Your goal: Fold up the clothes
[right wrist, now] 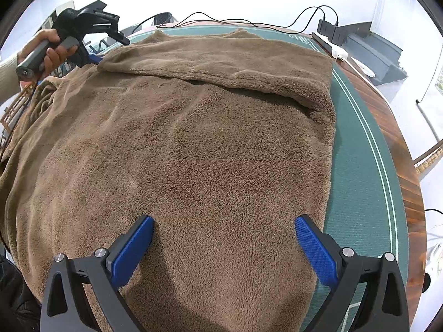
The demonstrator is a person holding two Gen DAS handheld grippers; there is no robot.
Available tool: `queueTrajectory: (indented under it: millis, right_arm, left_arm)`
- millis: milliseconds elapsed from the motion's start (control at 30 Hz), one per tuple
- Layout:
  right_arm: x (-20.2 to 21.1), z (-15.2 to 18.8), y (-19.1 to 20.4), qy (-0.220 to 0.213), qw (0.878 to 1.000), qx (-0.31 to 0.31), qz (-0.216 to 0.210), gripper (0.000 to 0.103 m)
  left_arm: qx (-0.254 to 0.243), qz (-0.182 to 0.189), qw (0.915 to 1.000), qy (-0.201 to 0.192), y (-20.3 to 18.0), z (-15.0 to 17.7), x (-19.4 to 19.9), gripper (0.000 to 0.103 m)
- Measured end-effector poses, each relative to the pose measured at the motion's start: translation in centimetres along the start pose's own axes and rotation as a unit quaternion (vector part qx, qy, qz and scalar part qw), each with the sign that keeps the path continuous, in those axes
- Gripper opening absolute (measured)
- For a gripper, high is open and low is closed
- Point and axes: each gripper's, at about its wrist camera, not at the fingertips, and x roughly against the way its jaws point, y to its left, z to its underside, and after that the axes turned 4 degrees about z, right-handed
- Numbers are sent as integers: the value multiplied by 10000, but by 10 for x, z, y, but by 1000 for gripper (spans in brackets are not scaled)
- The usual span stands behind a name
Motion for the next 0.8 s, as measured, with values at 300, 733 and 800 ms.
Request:
queueTrajectory:
  millis: [300, 733, 800]
  right_arm:
    - [-1, 1, -1, -58, 10000, -48, 34, 103]
    - [-1, 2, -2, -123, 9999, -40, 28, 103]
    - [-1, 3, -2, -134, 9999, -37, 25, 103]
  left_arm:
    - [-315, -151, 9992, 182, -11, 4, -13, 79]
    - [-343, -363, 9987, -41, -17, 14, 21, 26]
    - [-213, -194, 9995, -156, -14, 21, 35, 26]
